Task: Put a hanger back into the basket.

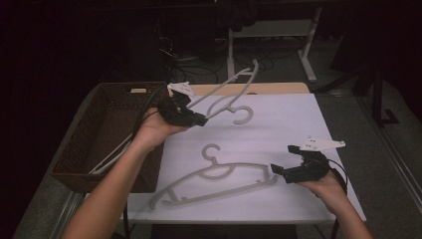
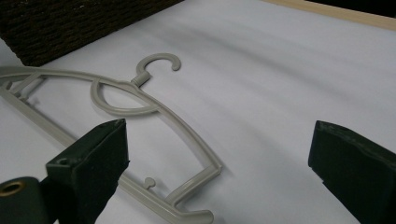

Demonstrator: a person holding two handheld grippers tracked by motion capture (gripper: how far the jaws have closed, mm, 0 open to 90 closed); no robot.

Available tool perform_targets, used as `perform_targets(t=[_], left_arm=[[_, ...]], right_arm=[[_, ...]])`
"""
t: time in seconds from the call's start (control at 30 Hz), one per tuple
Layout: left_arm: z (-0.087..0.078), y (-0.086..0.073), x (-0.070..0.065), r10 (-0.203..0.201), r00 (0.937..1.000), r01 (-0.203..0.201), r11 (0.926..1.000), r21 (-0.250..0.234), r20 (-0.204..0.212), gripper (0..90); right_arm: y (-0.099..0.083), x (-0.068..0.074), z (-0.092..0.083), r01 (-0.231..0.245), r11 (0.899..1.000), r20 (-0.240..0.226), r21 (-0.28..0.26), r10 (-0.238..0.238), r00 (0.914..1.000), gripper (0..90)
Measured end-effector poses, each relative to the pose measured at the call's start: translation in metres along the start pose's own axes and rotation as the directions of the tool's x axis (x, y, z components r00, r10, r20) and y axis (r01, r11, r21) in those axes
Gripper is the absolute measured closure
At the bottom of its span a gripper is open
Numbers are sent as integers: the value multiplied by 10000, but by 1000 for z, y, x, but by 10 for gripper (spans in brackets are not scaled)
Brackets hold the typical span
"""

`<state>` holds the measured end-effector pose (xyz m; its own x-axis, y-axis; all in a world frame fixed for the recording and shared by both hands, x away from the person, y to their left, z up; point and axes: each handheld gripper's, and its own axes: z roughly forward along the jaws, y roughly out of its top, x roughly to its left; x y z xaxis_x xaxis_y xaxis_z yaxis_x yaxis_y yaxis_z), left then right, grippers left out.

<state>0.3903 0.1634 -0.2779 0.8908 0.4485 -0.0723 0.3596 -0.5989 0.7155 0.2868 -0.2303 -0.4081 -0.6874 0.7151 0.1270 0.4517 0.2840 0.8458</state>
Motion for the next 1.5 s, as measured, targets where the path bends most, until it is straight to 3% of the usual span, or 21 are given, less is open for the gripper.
perform_targets(t=[0.17, 0.3, 0.6, 0.87, 1.07, 1.43, 1.5], left_arm=[[-41, -14, 14, -193, 9993, 189, 9997, -147, -321, 824], [-74, -34, 25, -484, 9960, 466, 9986, -248, -746, 823], [-114, -86, 45, -1165, 9853, 1146, 9932, -221, -1247, 823], [-133, -133, 59, -1741, 9733, 1726, 9847, -232, -1494, 823], [-136, -159, 69, -2132, 9651, 2144, 9767, -86, -1522, 823], [-136, -187, 76, -2546, 9554, 2588, 9659, 91, -1494, 821], [-137, -191, 77, -2551, 9561, 2592, 9658, 103, -1439, 821]], right_arm=[[0, 1, 1, 1, 10000, -12, 32, -1, 10000, 42], [0, 1, 2, -33, 10000, -1, 54, 33, 10000, 42], [1, 2, 5, 17, 9999, -38, 139, -17, 10000, 42], [1, 2, 6, -47, 9999, -12, 162, 47, 10000, 42], [1, 1, 7, -22, 9998, -8, 200, 23, 10000, 42], [0, 1, 7, -42, 9998, 31, 183, 41, 10000, 42], [0, 1, 7, -56, 9998, 35, 187, 55, 10000, 43]])
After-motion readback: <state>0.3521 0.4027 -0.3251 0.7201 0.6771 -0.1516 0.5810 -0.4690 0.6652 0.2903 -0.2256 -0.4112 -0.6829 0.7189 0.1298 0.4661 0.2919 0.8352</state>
